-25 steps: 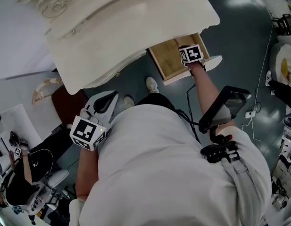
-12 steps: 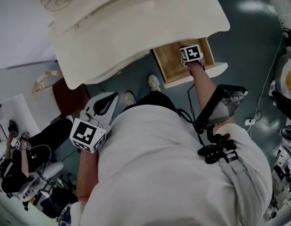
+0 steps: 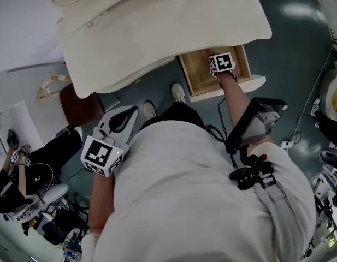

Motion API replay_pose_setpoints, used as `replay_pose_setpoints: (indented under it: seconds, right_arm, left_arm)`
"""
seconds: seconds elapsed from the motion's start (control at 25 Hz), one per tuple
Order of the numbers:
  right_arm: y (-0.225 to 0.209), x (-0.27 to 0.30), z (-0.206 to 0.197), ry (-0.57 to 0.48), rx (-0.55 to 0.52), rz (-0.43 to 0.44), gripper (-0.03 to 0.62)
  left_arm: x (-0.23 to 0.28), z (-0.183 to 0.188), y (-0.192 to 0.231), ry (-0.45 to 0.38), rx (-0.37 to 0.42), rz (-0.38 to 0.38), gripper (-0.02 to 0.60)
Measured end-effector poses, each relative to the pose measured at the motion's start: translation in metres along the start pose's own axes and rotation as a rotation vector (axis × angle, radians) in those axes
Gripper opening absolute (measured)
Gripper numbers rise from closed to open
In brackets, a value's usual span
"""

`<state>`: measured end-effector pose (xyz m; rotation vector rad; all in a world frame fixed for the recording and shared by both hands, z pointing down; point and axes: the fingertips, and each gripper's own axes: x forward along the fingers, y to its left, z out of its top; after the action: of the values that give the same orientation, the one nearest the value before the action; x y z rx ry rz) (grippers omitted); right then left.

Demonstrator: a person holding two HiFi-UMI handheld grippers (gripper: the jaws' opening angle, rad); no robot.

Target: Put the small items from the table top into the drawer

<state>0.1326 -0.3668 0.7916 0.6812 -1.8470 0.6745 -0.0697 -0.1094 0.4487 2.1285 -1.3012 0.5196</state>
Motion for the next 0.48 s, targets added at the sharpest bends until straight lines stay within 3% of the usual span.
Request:
replay_pose_setpoints:
  seconds: [0.48]
  right_arm:
    - [0.0034,0.0017,-0.0062,0.008,-0.012,0.001,0.071]
  left_arm:
    - [-0.0005,0.0009,0.0001,-0.004,-0.004,-0.003,0.0]
